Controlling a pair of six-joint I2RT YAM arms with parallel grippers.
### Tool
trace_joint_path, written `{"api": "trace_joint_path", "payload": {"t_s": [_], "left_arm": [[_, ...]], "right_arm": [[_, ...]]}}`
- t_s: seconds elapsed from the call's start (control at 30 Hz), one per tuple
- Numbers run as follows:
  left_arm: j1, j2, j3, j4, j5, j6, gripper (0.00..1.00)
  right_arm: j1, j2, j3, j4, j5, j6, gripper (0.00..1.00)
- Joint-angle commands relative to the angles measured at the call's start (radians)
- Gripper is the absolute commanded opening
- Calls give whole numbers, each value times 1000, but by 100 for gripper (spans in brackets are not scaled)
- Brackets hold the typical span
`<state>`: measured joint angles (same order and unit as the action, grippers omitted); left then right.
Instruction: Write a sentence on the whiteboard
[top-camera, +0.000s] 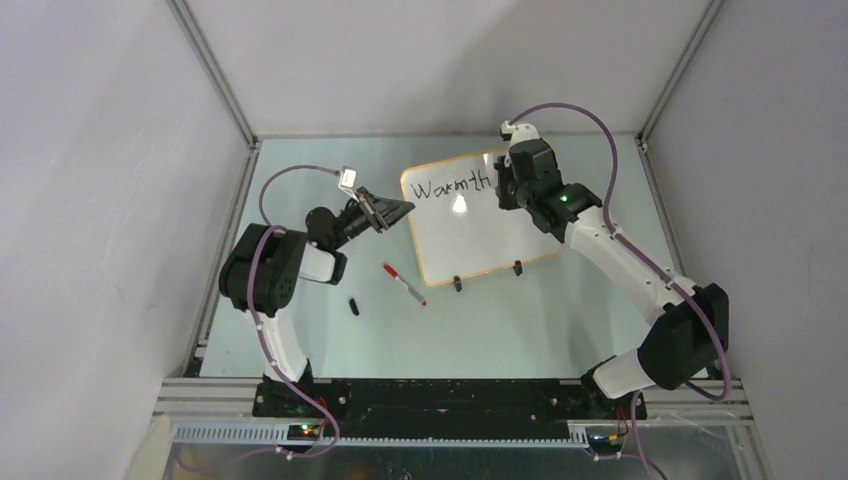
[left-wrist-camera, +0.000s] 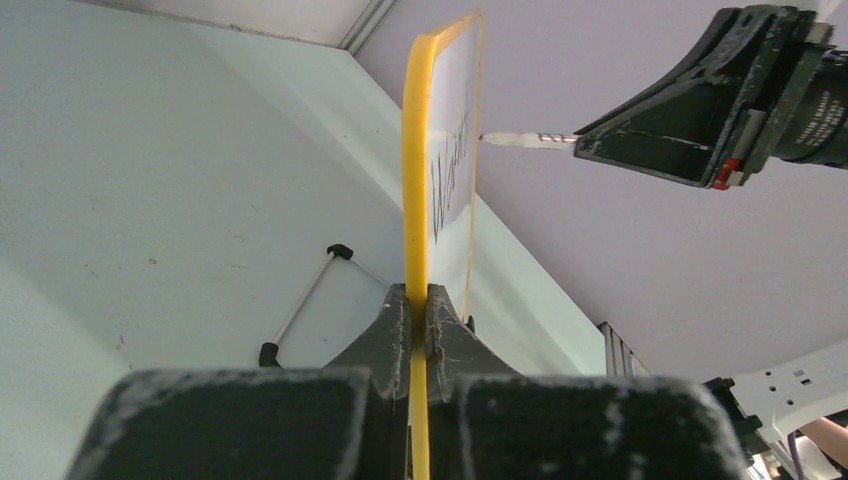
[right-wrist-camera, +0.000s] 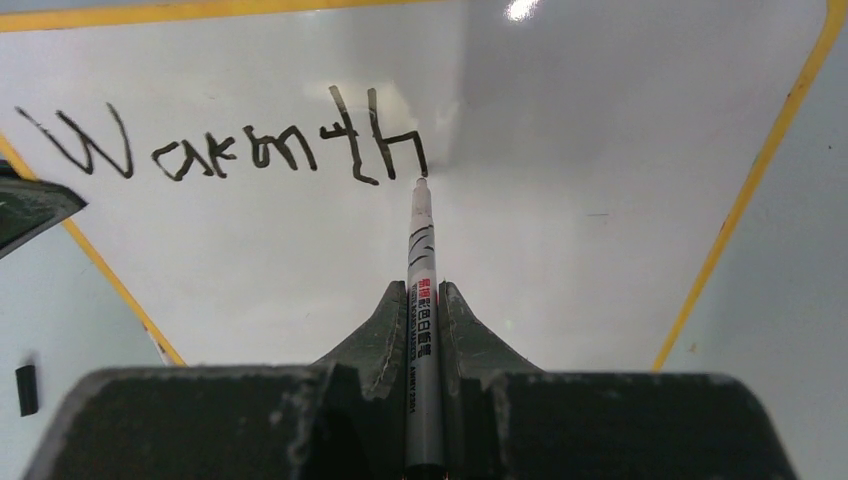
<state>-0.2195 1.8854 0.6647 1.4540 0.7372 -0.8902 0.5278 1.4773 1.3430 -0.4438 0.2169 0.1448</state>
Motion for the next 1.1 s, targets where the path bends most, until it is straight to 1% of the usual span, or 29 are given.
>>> {"api": "trace_joint_path", "payload": {"t_s": [0.0,0.2,0.47,0.67,0.77,0.83,0.9,0.93,1.0,1.07], "left_arm": [[3,6,18,49,21,21,0],[10,7,17,53,21,16,3],[17,15,18,69,23,-4,13],[21,9,12,75,16,-7,20],[21,4,12,75,12,-9,24],[23,-5,8,75,10,-2,28],[24,-24,-13,75,-2,20,33],[28,-31,-31,75,-7,27,38],[30,-47,-47,75,-18,42,42],[31,-47,-49,76,-23,39,44]], "right_arm": [[25,-121,-28,57,-6,7,0],[51,-221,-108,143,-23,3,0],[79,-259,-188,239,-14,-5,0],[102,-286,-230,301,-52,6,0],[115,-302,-276,360,-59,13,0],[119,-313,-316,416,-63,20,0],[120,-322,-358,504,-61,29,0],[120,-324,-366,530,-64,40,0],[126,-324,-385,543,-62,55,0],[140,-329,-408,554,-37,72,0]]}}
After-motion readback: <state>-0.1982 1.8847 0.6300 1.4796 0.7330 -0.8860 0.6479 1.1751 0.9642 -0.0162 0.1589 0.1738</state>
